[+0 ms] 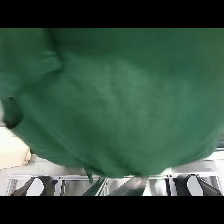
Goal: Fold the shirts.
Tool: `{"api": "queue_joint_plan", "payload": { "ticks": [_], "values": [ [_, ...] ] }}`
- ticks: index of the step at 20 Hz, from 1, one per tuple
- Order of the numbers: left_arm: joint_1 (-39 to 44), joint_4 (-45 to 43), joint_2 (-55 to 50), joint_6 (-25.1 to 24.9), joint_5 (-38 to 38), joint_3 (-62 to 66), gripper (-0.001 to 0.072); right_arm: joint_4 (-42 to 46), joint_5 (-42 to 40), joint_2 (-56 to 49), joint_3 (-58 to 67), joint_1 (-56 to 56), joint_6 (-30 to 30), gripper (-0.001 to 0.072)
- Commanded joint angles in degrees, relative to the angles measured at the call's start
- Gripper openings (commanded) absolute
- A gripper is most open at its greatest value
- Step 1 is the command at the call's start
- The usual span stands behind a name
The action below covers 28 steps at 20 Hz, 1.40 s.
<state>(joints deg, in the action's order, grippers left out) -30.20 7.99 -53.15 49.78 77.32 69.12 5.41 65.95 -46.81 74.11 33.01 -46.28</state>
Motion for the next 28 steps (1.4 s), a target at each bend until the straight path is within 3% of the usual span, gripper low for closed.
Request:
{"api": "queue_joint_plan", "payload": {
  "ticks": [1,4,5,6,7,9,10,11,13,14,15,17,20,24,28],
  "values": [
    [16.4,-18.2,-9.4,-5.5,-19.5,-4.7,0.0028,6.3,-0.7,-13.3,-4.8,-8.2,0.0,0.0013],
    [26.4,-23.9,-24.7,-11.6,-32.9,-1.5,0.0031,14.8,-10.1,-27.4,-6.4,-14.0,-0.1,0.0013],
    [27.9,-26.3,-30.5,-11.6,-34.0,1.4,0.0142,14.9,-13.7,-32.5,-6.4,-14.9,-0.1,0.0013],
    [28.4,-26.4,-35.6,-11.3,-33.2,4.6,0.0346,14.3,-16.9,-36.8,-6.4,-15.4,0.0,0.0014],
    [28.0,-26.4,-40.2,-8.7,-31.3,8.2,0.0349,12.4,-18.6,-40.8,-6.1,-15.3,0.0,0.0035],
    [24.8,-26.4,-45.7,-3.5,-25.0,14.8,0.0349,10.8,-18.1,-46.3,-4.6,-14.1,0.0,0.0425],
    [22.5,-26.4,-47.1,-1.0,-21.4,18.1,0.0349,10.9,-16.9,-47.3,-3.8,-12.9,0.0,0.0501],
    [19.7,-26.5,-47.5,1.2,-17.9,20.9,0.0349,10.9,-15.5,-47.1,-3.4,-11.5,0.0,0.0502],
    [14.0,-30.1,-47.0,7.0,-9.0,25.7,0.0348,10.9,-10.2,-45.6,-2.5,-7.7,-0.1,0.0492],
    [11.5,-35.5,-46.2,12.1,-4.5,27.5,0.0348,10.9,-6.5,-44.4,-2.5,-5.7,0.0,0.0307],
    [9.4,-42.2,-44.9,16.9,0.3,28.3,0.0347,11.0,-2.6,-43.4,-2.5,-4.0,-0.1,0.0006],
    [6.7,-54.0,-40.8,22.4,6.8,25.4,0.0347,12.0,4.9,-41.7,-3.3,-1.9,-0.6,0.0014],
    [4.2,-63.9,-31.2,24.0,10.2,8.6,0.0348,18.5,8.0,-38.0,-10.5,-1.7,-4.9,0.0013],
    [3.0,-69.0,-22.0,22.2,6.7,-16.2,0.0349,19.9,5.8,-31.1,-25.6,-1.5,-3.8,0.0013],
    [4.5,-69.0,-24.0,21.0,3.5,-25.5,0.0348,19.9,6.3,-26.0,-32.6,-1.7,-3.0,0.0013]
  ]
}}
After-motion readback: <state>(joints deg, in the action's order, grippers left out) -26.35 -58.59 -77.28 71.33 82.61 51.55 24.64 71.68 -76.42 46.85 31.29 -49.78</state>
